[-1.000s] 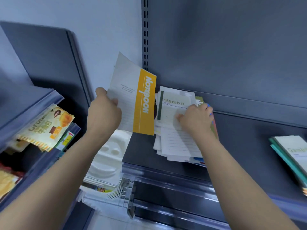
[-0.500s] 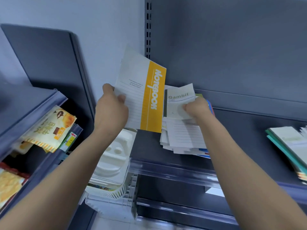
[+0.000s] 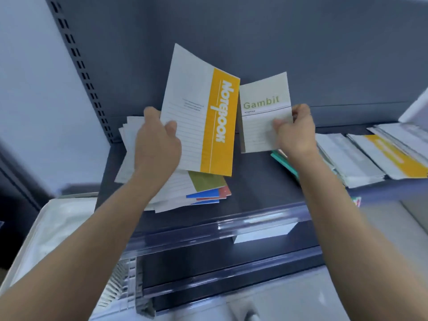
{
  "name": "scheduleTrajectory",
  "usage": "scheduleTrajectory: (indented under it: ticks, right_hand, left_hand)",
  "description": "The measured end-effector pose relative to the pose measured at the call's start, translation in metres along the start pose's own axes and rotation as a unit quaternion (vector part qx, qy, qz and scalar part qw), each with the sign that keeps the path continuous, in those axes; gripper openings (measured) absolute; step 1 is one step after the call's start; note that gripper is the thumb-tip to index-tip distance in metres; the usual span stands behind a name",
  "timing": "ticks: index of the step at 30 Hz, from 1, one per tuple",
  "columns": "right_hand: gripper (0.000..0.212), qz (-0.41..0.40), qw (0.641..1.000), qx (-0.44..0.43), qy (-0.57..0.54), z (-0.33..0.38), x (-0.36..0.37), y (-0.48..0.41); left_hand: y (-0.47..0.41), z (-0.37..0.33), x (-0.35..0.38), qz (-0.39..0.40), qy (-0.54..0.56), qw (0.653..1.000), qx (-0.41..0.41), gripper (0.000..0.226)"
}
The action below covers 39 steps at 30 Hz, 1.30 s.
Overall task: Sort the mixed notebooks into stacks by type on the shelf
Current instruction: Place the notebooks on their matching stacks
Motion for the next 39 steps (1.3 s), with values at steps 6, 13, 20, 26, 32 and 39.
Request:
scheduleTrajectory:
  ticks: [6, 13, 20, 26, 32, 39]
  right_hand:
    - [0.031, 0.024, 0.999, 0.003, 0.043, -0.056, -0.055, -0.056]
    - [0.023, 0.163, 0.976, 0.044, 0.134, -0.15, -0.057, -0.102]
    - [0.017, 0.268, 0.911, -0.025, 0.314, -0.177, -0.024, -0.112]
    - [0.017, 0.199, 0.912, -0.108, 0.343, -0.155, -0.037, -0.125]
    - [0.018, 0.04, 0.901, -0.225, 0.369, -0.108, -0.131, -0.147]
    - [0.023, -0.065, 0.866, -0.322, 0.376, -0.094, -0.216, -0.168]
  left_hand:
    - [0.0, -0.044, 0.07, -0.01, 0.013, 1.0, -0.011, 0.007]
    - [0.011, -0.071, 0.161, -0.023, -0.013, 0.999, -0.047, 0.008]
    - [0.029, -0.059, 0.179, -0.061, -0.042, 0.991, -0.108, 0.012]
    - [0.028, -0.072, 0.184, -0.064, -0.068, 0.991, -0.094, 0.01]
    - [0.019, -0.104, 0.252, 0.018, -0.024, 0.998, -0.053, 0.005]
    - [0.02, -0.162, 0.341, 0.092, 0.009, 0.996, -0.014, 0.007]
Point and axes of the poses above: each hand's wrist, its own y-axis away from the middle knuckle, its own x-axis out of the palm, z = x × y, the point moved 10 cm from there along -y, towards the middle knuckle, and after that the axes turned 3 degrees about y, right-handed, at the moved point
